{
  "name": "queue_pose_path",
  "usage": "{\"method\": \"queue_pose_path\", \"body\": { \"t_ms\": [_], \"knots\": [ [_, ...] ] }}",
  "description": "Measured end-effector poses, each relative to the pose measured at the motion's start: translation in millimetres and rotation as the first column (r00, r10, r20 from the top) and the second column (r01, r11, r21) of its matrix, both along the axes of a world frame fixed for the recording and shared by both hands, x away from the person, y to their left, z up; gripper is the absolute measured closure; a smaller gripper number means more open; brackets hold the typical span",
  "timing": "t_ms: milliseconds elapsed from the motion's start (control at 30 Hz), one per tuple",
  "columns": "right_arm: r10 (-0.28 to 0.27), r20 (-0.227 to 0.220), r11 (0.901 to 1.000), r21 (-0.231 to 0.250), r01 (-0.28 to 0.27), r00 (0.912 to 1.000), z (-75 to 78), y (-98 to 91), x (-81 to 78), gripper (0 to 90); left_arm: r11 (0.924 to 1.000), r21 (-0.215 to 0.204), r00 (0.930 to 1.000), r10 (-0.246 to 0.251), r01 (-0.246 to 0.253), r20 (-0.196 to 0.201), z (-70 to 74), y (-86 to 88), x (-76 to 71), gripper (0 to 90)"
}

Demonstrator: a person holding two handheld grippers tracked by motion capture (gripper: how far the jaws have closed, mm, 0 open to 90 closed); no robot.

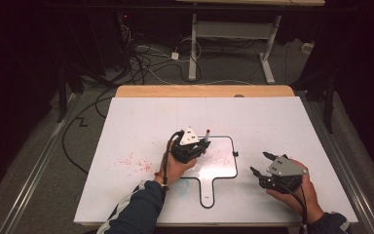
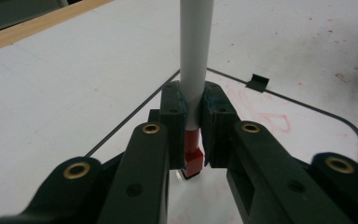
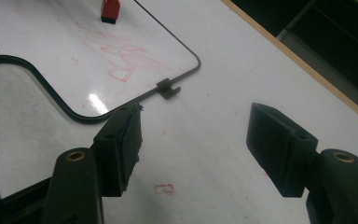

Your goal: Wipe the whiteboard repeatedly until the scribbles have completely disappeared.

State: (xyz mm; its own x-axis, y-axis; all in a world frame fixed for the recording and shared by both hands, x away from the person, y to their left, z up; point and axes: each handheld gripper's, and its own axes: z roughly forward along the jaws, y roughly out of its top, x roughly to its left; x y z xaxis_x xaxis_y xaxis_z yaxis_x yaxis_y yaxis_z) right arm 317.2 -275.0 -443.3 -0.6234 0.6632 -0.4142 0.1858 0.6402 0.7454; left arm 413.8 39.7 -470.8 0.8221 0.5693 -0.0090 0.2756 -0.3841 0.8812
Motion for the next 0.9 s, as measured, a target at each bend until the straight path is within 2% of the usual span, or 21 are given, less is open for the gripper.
{"method": "queue_pose_path", "body": {
  "t_ms": [233,300,533,633,767,900],
  "knots": [
    [-0.003,0.005,1.0000,-0.002,0.003,1.0000,1.4,-1.4,-0.8,36.4,0.9993,0.025,0.9995,0.028,-0.027,-0.014,2.4,20.1,-3.6,78.8],
    [-0.002,0.005,1.0000,-0.003,0.002,1.0000,1.7,-1.2,-0.9,36.4,0.9986,0.046,0.9997,0.026,-0.025,-0.006,3.6,22.1,-6.0,78.9],
    [0.002,0.013,0.9999,-0.010,-0.002,0.9999,2.4,-0.3,-2.3,36.4,0.9968,0.080,0.9999,0.002,-0.001,-0.011,6.4,30.7,-14.4,78.8],
    [0.002,0.009,0.9999,-0.011,-0.002,1.0000,1.9,-1.0,-1.7,36.4,0.9944,0.103,0.9997,0.019,-0.021,0.017,6.0,35.7,-16.0,78.8],
    [0.003,0.012,0.9999,-0.012,-0.003,0.9999,2.6,-0.7,-2.3,36.4,0.9971,0.070,0.9996,0.029,-0.029,0.003,3.9,36.0,-13.9,78.8],
    [0.009,0.007,0.9999,-0.014,-0.009,0.9999,1.6,0.6,-1.5,36.4,0.9996,0.028,0.9999,0.009,-0.009,-0.007,1.3,20.8,-14.4,78.8]
  ]
}}
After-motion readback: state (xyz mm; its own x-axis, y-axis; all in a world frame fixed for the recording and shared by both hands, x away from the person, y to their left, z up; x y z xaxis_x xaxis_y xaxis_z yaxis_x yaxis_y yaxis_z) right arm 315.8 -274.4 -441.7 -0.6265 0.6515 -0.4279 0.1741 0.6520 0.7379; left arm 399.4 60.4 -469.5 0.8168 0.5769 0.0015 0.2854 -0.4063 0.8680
